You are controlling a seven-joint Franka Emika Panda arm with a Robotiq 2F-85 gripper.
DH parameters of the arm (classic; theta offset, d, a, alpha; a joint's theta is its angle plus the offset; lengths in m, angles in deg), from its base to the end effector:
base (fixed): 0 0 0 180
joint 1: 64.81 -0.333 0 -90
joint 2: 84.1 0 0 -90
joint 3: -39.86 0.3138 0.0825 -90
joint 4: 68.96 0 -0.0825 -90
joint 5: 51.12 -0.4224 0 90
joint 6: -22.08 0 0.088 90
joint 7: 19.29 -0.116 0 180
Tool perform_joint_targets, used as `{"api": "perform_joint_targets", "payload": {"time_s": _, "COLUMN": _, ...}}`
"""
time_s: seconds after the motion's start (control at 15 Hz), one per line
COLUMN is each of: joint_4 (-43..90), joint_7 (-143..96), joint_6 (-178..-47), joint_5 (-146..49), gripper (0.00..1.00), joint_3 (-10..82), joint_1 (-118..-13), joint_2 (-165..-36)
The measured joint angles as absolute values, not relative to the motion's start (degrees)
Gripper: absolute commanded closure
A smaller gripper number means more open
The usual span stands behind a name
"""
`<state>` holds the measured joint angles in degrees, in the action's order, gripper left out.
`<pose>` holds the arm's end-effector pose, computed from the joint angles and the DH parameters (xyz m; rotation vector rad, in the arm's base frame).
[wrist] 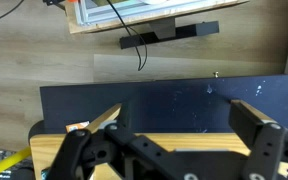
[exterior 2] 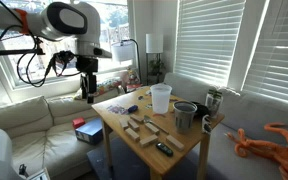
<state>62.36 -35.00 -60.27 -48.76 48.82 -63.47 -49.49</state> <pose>0.3730 0.0523 0.5341 2.9354 -0.2652 -0.3371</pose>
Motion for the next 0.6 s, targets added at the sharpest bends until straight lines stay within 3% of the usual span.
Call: {"api": "perform_joint_targets", "payload": {"time_s": 0.6, "joint_4": 62.92, "joint_7": -35.33, "joint_6": -61.66, "joint_5": -48.21, "gripper": 0.00, "joint_3": 48.50, "joint_1": -63.45, "joint_2": -49.87}}
